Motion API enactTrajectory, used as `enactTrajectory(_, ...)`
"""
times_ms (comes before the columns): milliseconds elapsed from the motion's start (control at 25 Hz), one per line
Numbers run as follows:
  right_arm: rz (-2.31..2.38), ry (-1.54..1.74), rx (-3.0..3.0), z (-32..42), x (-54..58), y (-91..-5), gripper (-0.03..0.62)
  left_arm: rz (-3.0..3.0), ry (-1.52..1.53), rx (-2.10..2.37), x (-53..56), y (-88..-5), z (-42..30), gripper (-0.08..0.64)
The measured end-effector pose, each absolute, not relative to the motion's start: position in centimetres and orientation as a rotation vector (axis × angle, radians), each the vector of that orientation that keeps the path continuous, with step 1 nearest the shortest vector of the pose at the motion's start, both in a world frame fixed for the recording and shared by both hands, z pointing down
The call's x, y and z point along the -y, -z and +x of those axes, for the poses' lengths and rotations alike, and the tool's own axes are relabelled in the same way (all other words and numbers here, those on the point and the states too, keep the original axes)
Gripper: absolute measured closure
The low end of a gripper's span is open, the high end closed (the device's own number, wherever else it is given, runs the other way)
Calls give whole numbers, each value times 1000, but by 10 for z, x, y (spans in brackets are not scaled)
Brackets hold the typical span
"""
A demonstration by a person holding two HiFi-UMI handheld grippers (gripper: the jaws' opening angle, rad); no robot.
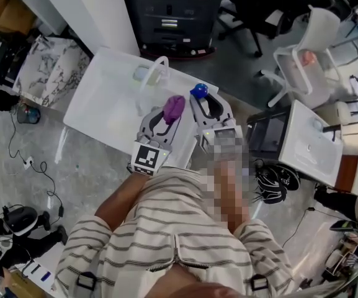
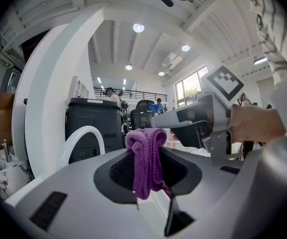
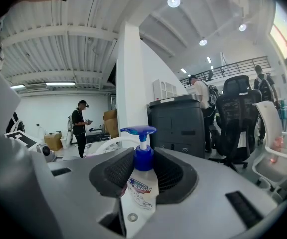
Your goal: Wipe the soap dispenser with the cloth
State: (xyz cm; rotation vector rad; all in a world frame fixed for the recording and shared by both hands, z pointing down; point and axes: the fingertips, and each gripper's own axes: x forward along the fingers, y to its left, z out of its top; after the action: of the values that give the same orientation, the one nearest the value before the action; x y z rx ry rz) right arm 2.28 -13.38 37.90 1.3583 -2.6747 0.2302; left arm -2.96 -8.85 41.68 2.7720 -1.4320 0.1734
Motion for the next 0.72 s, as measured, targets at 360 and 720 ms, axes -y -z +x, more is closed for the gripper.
enactTrajectory(360, 1377, -225, 2664, 28, 129, -377, 459, 2812, -162, 1403, 81, -415, -17, 442)
enactTrajectory(720, 1400, -224, 2656, 32, 126, -375, 459, 2874, -144, 1303, 69, -415, 7, 442)
